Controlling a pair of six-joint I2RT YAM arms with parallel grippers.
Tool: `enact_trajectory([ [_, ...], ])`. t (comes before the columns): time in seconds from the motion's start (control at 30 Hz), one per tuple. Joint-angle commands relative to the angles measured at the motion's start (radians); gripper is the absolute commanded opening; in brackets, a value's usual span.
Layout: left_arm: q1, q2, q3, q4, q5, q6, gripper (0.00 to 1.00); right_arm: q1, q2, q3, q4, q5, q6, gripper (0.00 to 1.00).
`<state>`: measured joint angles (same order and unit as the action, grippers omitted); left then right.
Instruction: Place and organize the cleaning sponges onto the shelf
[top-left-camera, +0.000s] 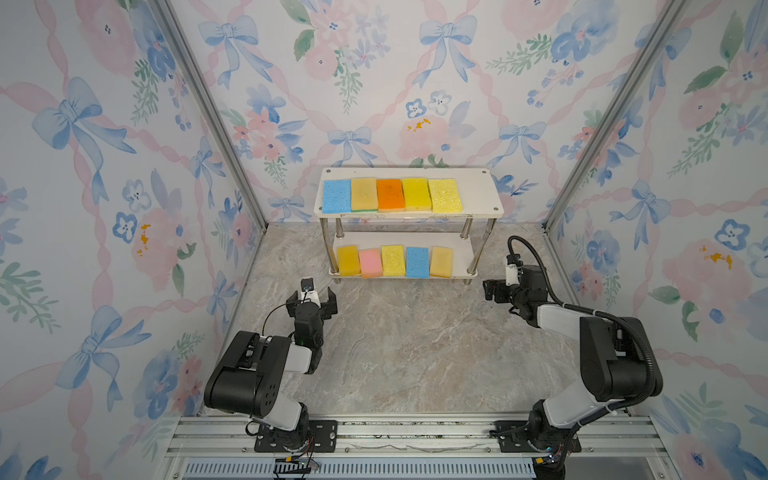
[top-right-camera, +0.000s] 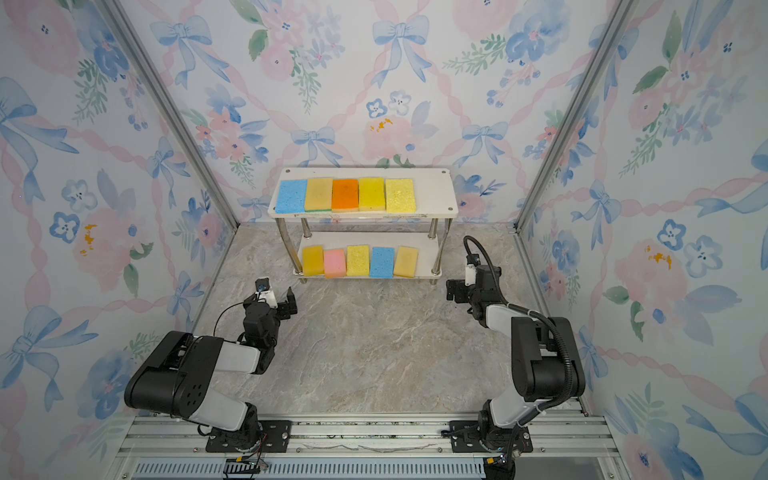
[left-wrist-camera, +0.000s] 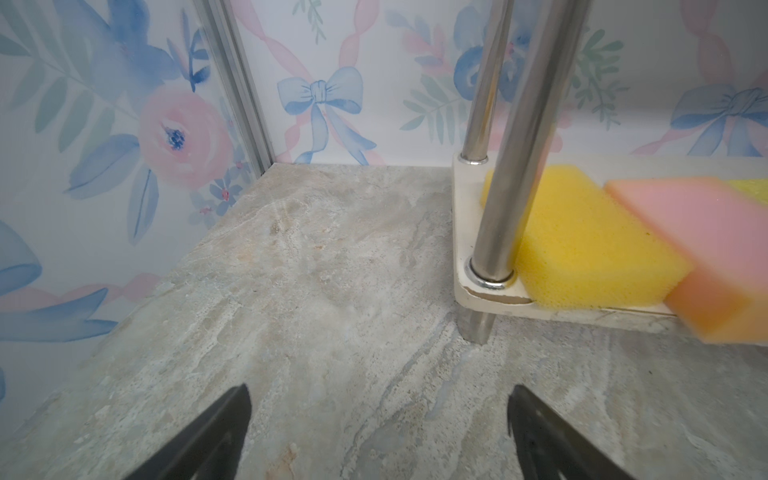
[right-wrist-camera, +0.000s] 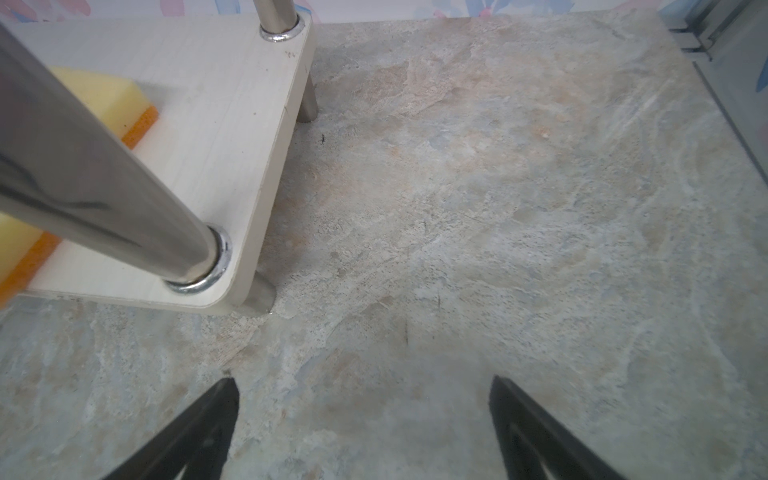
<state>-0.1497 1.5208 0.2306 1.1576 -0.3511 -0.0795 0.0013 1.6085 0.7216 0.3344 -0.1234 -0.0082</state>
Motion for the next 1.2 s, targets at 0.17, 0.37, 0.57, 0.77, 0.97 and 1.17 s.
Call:
enact_trajectory([
  [0.17, 0.015, 0.023, -0.063, 0.223, -0.049, -0.021, 0.98, -0.016, -0.023, -0.033, 0.073, -0.016, 0.004, 0.97],
  [0.37, 0.012, 0.029, -0.058, 0.223, -0.039, -0.011, 0.98, -0.025, -0.06, -0.115, 0.187, -0.021, 0.014, 0.97],
  [0.57, 0.012, 0.028, -0.058, 0.223, -0.04, -0.01, 0.98, -0.041, -0.103, -0.243, 0.386, -0.037, 0.027, 0.97],
  [0.77, 0.012, 0.028, -0.058, 0.224, -0.039, -0.01, 0.98, -0.045, -0.102, -0.39, 0.655, -0.026, 0.035, 0.97],
  [0.97, 0.012, 0.029, -0.059, 0.224, -0.04, -0.01, 0.98, -0.046, -0.01, -0.521, 1.006, 0.002, 0.057, 0.97],
  [1.17, 0.012, 0.029, -0.058, 0.223, -0.04, -0.009, 0.98, -0.066, -0.032, -0.459, 0.87, -0.048, 0.064, 0.97],
])
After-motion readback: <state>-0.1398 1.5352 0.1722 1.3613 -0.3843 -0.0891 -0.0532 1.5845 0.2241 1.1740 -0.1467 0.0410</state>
